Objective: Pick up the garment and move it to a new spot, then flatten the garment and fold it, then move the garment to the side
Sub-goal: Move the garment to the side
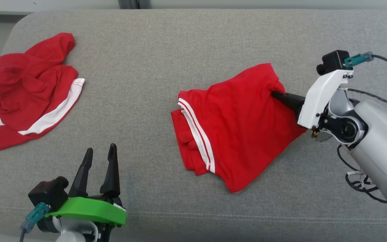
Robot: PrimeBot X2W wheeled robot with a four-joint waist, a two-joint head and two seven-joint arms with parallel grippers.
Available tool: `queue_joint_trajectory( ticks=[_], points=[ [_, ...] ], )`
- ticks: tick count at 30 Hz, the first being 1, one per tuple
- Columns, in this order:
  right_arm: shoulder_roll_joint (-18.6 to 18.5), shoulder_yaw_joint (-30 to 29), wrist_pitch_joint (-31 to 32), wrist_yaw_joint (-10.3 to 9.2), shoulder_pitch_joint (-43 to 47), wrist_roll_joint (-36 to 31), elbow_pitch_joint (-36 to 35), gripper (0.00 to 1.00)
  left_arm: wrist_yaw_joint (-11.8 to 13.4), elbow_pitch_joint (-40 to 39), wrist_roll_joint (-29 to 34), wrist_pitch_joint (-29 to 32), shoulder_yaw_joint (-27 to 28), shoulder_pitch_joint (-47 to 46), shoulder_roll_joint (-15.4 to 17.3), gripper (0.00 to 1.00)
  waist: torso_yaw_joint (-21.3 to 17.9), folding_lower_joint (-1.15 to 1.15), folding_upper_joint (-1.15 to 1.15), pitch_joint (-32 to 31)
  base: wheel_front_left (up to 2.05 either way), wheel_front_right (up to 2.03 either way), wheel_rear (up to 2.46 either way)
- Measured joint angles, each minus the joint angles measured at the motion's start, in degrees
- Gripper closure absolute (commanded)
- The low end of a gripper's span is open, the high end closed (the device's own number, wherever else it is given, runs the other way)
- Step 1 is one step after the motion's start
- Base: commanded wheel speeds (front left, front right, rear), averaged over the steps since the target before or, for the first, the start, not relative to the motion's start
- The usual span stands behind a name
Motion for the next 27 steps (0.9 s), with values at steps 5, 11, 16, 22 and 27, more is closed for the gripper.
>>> queue_joint_trajectory(
  ticks=[5, 11, 16, 22, 27],
  points=[
    [-2.64, -0.73, 1.92, -1.59, -2.24, -0.05, 0.44, 1.0, -0.07, -0.56, 0.0, 0.0, -0.35, 0.0, 0.07, 0.02, -0.17, 0.0, 0.0, 0.94, 0.0, 0.0, 0.0],
    [-7.27, -2.71, 3.38, -3.07, -4.63, -0.1, 1.6, 1.0, -0.05, -1.93, 0.53, 0.35, -0.29, -0.02, 1.59, 0.02, -0.38, 0.0, 0.0, 2.86, 0.0, 0.0, 0.0],
    [-10.5, -3.58, 3.59, -4.19, -5.67, -0.74, 2.65, 1.0, -0.05, -2.58, 1.13, 1.07, -0.21, -0.07, 2.69, 0.03, -0.67, 0.0, 0.0, 4.76, 0.0, 0.0, 0.0],
    [-13.47, -4.46, 3.22, -5.49, -7.43, -2.5, 3.74, 1.0, 0.02, -4.12, 1.76, 2.12, -0.04, -0.18, 3.87, 0.04, -1.61, 0.0, 0.0, 6.78, 0.0, 0.0, 0.0],
    [-16.24, -5.04, 2.81, -6.09, -7.86, -3.35, 4.47, 1.0, 0.52, -5.55, 2.05, 3.05, 0.0, -0.18, 4.75, 0.04, -2.44, 0.0, 0.0, 7.66, 0.0, 0.0, 0.0]
  ],
)
